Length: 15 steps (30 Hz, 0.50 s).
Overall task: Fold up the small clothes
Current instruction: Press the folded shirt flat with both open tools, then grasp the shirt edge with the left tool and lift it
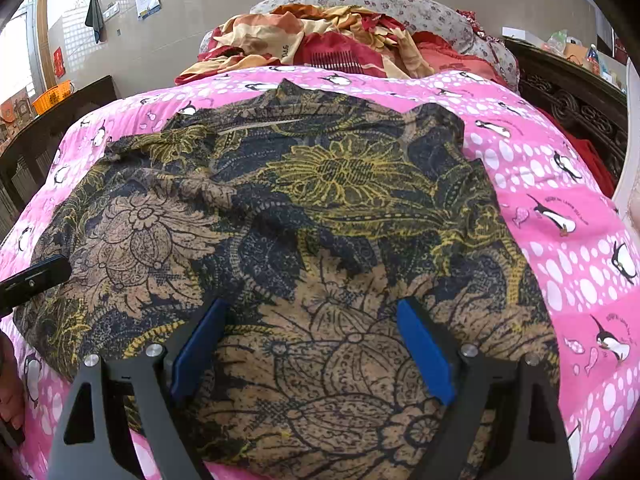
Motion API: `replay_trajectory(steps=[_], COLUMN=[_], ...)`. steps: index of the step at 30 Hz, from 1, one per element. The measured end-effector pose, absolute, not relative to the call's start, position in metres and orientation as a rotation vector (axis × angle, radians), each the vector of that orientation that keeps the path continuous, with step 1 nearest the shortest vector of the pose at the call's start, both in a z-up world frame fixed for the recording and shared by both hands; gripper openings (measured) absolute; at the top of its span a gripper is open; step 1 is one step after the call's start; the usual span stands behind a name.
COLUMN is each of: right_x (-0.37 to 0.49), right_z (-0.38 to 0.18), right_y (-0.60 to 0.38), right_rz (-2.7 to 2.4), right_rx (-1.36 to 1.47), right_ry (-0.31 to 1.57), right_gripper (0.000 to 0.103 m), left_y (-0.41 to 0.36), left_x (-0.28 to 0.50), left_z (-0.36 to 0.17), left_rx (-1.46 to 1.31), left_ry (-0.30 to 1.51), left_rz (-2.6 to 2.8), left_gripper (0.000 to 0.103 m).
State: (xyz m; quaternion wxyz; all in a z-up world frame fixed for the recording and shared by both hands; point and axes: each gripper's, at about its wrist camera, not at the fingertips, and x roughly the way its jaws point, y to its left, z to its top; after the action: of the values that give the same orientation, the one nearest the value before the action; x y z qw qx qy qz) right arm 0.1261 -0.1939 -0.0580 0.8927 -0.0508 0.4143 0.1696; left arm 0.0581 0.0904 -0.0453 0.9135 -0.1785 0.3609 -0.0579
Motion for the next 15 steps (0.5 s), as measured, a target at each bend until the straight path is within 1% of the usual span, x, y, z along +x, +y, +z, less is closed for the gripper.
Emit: replay_trajectory(steps=[8,12,15], right_x=[0.126,0.126,0.126], right_z=[-0.058,-0.058,-0.058], right_y=[-0.193,-0.194,-0.193], right_rz=[0.351,0.351,0.351], right_rx=[-0.105,-0.104,-0.103], right_ry=[0.858,0.859,0.858], right_gripper=[0.09,0.09,0.09], left_y=[0.095,0.099,0.105], left_x=[0.052,0.017,-0.018], left_z=[-0.037,-0.021,-0.026], left_rx=[-0.408,-0.551,-0.624], left_ry=[0.749,0.761,0.759], left_rz=[-0.123,-0.206,-0.201], left_gripper=[0.043,0.043,0.045])
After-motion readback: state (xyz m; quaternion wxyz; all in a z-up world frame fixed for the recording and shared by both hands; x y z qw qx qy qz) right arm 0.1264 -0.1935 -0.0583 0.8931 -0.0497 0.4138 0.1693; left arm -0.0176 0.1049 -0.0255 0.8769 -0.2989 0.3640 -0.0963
